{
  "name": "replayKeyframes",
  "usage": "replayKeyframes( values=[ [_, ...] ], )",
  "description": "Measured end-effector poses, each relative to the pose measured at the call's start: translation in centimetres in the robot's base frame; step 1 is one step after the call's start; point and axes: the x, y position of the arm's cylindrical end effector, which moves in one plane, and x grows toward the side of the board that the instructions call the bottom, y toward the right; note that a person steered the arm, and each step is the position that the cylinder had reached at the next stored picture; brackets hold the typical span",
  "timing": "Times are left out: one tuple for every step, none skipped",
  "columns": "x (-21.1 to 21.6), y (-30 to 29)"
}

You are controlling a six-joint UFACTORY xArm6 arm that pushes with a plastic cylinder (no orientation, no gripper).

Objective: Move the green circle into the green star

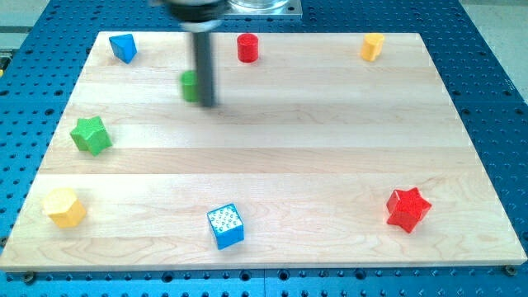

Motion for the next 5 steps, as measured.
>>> replayKeyframes(
  values=[
    [-1.8,5.4],
    [-5.3,0.0],
    [-2.7,-7.0],
    [-1.4,-7.4],
    [-3.7,-5.5]
  ],
)
